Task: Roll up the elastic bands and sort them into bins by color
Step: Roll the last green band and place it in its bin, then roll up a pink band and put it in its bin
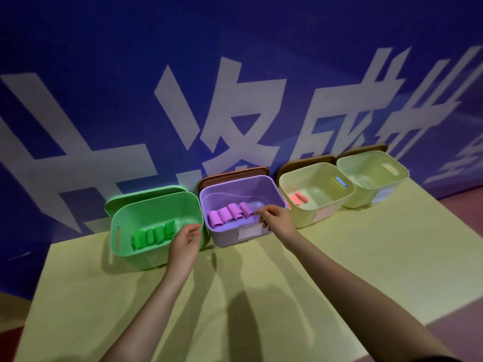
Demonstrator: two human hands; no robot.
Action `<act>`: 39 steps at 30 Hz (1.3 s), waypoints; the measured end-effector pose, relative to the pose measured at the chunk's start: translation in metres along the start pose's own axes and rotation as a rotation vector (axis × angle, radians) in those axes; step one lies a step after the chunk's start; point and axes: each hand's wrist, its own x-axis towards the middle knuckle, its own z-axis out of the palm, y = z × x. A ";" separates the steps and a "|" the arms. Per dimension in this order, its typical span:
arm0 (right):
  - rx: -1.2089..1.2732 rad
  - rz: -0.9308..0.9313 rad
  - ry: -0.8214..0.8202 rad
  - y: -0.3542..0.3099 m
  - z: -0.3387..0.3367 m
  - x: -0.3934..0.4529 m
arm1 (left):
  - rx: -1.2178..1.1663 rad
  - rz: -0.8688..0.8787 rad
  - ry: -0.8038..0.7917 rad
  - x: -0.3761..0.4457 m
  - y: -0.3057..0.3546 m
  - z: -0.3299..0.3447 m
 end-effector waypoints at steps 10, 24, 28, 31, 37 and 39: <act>-0.086 0.076 0.181 0.039 -0.117 0.080 | 0.066 -0.011 -0.206 0.022 0.047 0.155; -0.804 0.258 -0.323 0.127 -0.145 0.240 | 0.446 0.109 -0.014 0.117 0.057 0.281; -0.893 0.221 -0.385 0.132 -0.142 0.259 | 0.439 0.158 0.019 0.119 0.049 0.287; -0.924 0.163 -0.401 0.131 -0.150 0.265 | 0.449 0.159 0.006 0.118 0.047 0.286; -0.605 0.085 -0.352 0.100 -0.182 0.247 | 0.518 0.144 -0.060 0.120 0.056 0.279; -0.502 0.000 -0.318 0.079 -0.193 0.229 | 0.495 0.163 -0.051 0.117 0.063 0.278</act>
